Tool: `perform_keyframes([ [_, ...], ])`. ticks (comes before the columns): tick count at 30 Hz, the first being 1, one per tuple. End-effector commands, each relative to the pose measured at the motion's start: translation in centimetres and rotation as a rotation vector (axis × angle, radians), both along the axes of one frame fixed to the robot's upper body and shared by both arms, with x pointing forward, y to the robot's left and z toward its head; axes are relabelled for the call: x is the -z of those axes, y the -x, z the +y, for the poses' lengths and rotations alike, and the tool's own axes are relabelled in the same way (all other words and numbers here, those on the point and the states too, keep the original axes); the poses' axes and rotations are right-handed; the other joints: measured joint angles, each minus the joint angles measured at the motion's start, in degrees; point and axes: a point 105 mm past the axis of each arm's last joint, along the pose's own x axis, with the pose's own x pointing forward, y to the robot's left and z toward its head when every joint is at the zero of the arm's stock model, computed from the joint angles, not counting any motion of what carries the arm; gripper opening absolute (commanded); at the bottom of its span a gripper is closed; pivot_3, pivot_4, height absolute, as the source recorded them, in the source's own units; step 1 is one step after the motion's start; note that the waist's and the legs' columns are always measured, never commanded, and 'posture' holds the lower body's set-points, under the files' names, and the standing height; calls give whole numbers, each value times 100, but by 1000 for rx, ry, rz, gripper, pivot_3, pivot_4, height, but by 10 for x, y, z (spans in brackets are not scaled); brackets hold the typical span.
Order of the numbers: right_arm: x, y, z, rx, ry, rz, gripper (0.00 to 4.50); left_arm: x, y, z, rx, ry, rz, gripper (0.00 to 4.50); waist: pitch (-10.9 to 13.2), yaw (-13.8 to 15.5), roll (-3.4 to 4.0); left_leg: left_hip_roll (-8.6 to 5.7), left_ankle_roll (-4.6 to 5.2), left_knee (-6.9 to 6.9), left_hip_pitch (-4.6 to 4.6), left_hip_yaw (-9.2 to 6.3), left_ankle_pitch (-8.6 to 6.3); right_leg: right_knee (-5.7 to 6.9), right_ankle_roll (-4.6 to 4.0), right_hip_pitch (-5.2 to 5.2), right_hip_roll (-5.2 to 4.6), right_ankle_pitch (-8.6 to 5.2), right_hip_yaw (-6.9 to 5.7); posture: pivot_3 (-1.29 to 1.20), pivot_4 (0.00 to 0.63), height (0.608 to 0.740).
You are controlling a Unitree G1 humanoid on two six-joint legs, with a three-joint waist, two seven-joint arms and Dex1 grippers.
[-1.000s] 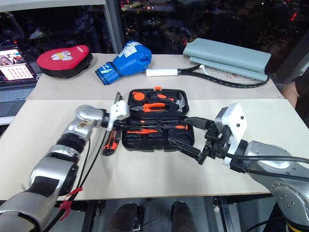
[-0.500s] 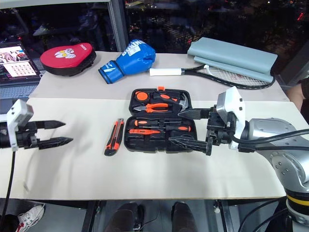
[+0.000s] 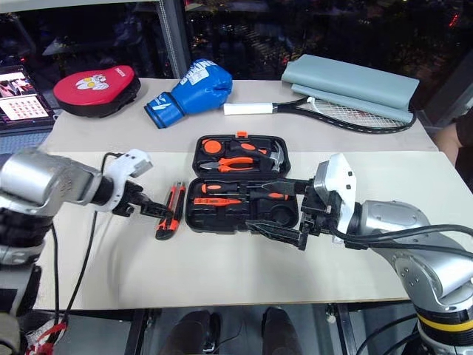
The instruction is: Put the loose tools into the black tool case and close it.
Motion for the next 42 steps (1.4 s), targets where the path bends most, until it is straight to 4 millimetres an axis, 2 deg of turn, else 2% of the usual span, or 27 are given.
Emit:
perform_keyframes([
  [1, -11, 4, 0, 10, -17, -55, 4500, 12, -1, 2, -22, -23, 36, 3930, -1, 4, 1, 0, -1, 0, 4, 0, 4, 3, 0, 1, 0, 0, 1, 0, 150, 736],
  [2, -11, 4, 0, 11, -17, -56, 4500, 13, -1, -1, -12, -21, 42, 3790, -1, 4, 1, 1, -2, -1, 6, 0, 9, 6, -1, 2, 0, 1, 0, 0, 150, 736],
  [4, -12, 3, 0, 13, -18, -58, 4500, 14, 1, -9, 10, -10, 58, 3197, -1, 8, 2, 2, -3, -2, 6, 0, 16, 9, 0, 1, 1, 0, 0, 0, 150, 736],
  [7, -13, 4, -1, 16, -17, -61, 4500, 14, 1, -15, 29, -8, 62, 2070, -2, 40, 2, 0, -3, 0, 2, 0, 16, 8, -1, 0, 0, 1, 1, 0, 150, 736],
  [9, -13, 4, -2, 13, -12, -61, 4500, 14, -1, -12, 27, -16, 52, 1733, -2, 62, 2, -4, -2, -1, 0, 0, 16, 5, -1, 0, -4, 1, 1, 0, 150, 736],
  [11, -13, 5, -2, 9, -7, -62, 4500, 13, -5, -6, 13, -23, 38, 1718, -2, 75, 2, -6, 0, -2, -3, 0, 14, 3, 1, -1, -6, 0, 1, 0, 150, 736],
  [13, -13, 6, -3, 5, -3, -63, 4500, 11, -11, 9, -23, -28, 16, 1705, -2, 73, 3, -7, 1, -3, -3, 0, 14, 3, 1, -1, -8, 0, 1, 0, 150, 736],
  [17, -14, 7, -6, 15, 6, -63, 4500, -4, -39, 49, -37, -112, -151, 1697, -2, 66, 3, -2, -2, -4, 2, -1, 16, 7, -2, -2, -3, 1, 0, 0, 150, 736],
  [18, -14, 8, -6, 18, 7, -62, 4500, -7, -43, 54, -33, -119, -172, 1696, -2, 56, 3, 0, -3, -5, 4, 0, 18, 7, -5, -2, -1, 2, -1, 0, 150, 736],
  [21, -13, 11, -9, 26, 15, -54, 4500, -35, -62, 48, 85, -70, -295, 1688, 1, 25, -2, 10, -6, -4, -2, 2, 21, 3, -8, -10, 10, 0, 0, 0, 150, 736],
  [24, -13, 13, -11, 30, 24, -46, 4500, -63, -70, 24, 302, 2, -408, 1688, 6, 57, -11, 9, -5, 2, -37, -1, 22, -2, -17, -32, 8, 6, -4, 0, 150, 736],
  [26, -13, 15, -13, 38, 37, -41, 4500, -86, -43, -22, 671, 132, -376, 1688, 8, 91, -14, 6, 0, 4, -53, 0, 18, -12, -12, -35, 4, 8, -11, 0, 150, 736],
  [28, -12, 16, -14, 44, 46, -36, 4500, -93, -19, -49, 943, 164, -317, 1688, 8, 124, -14, -6, 12, 8, -87, -5, 11, -11, -1, -47, -7, 4, -19, 0, 150, 736],
  [29, -13, 17, -15, 45, 48, -34, 4500, -93, -15, -53, 995, 159, -303, 1688, 7, 135, -13, -7, 15, 10, -96, -9, 9, -13, 5, -48, -7, 8, -20, 0, 150, 736],
  [32, -13, 19, -15, 54, 50, -33, 4500, -83, -12, -82, 1146, 68, -324, 1688, 7, 114, -12, -16, 35, 17, -104, -2, -3, -42, 22, -42, -16, 12, -14, 0, 150, 736],
  [35, -13, 20, -15, 70, 49, -30, 4500, -70, -9, -105, 1209, 18, -327, 1688, 8, 84, -14, -17, 43, 20, -110, -4, -7, -75, 31, -35, -15, 17, -15, 0, 150, 736],
  [42, -12, 25, -17, 112, 36, -18, 4500, -36, 8, -116, 1276, -62, -244, 1688, 8, 8, -13, -9, 46, 27, -94, -4, -9, -62, 30, -32, -9, 19, -6, 0, 150, 736],
])
